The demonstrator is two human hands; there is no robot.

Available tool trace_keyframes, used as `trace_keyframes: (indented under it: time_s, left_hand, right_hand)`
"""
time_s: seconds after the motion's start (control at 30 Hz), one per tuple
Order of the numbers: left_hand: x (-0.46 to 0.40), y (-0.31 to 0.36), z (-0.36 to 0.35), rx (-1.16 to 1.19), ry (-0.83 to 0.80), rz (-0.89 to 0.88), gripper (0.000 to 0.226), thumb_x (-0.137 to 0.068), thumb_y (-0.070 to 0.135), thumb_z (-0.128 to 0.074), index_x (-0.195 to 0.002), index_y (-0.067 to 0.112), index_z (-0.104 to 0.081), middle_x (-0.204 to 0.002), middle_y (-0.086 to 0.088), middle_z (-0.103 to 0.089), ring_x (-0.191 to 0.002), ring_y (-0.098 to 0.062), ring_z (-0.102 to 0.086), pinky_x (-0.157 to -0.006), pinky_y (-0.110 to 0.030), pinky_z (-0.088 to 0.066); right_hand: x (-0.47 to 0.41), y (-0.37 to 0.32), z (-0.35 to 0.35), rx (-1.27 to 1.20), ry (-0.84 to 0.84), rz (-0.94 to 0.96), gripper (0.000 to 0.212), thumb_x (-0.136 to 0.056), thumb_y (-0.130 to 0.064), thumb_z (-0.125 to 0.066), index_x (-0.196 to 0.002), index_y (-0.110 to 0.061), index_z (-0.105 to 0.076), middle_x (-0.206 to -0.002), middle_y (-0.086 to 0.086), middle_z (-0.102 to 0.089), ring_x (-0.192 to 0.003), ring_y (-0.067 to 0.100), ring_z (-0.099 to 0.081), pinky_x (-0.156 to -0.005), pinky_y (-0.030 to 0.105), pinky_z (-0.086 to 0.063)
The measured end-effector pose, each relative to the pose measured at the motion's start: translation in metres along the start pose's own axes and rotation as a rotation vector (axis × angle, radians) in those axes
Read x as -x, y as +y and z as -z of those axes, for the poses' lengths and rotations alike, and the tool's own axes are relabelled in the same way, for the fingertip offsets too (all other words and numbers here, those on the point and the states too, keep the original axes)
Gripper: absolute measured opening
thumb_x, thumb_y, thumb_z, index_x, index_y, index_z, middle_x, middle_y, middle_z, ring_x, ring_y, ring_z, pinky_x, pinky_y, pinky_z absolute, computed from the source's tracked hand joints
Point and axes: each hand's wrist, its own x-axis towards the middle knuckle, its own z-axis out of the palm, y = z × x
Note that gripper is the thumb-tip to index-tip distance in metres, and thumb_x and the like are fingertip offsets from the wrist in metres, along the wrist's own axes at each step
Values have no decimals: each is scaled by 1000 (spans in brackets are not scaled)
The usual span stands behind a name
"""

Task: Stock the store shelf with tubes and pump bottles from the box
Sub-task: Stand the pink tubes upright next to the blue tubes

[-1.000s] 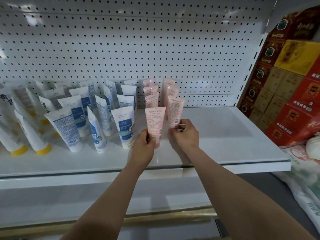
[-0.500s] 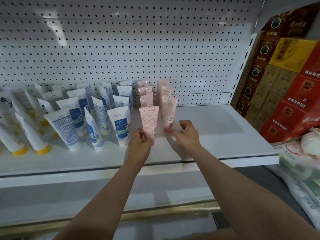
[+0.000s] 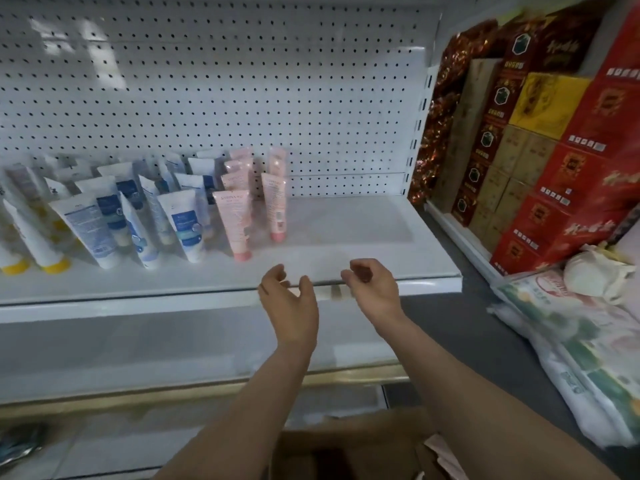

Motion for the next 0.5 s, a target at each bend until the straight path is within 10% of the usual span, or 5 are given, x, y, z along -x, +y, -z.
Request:
trace_keyframes:
  time_s: [0.2, 0.5]
  left_hand:
    - [85, -23, -62, -28, -178, 50, 30, -93, 22, -60, -121, 14, -53, -116, -2, -55, -99, -14, -57, -90, -34, -51]
    - [216, -123, -117, -275, -616, 402, 34, -97, 36, -56, -125, 18, -50, -119, -3, -55, -95, -10, -56, -72, -10, -40]
  right_hand:
    - [40, 64, 78, -42, 100, 33, 11, -91, -18, -69, -101, -20, -72, -98, -12, -72, -92, -1, -66, -89, 20, -53]
    - [109, 225, 168, 137, 97, -438, 12, -92, -25, -67, -100, -19, -73, -97, -3, -73, -90, 11, -66, -85, 24, -51]
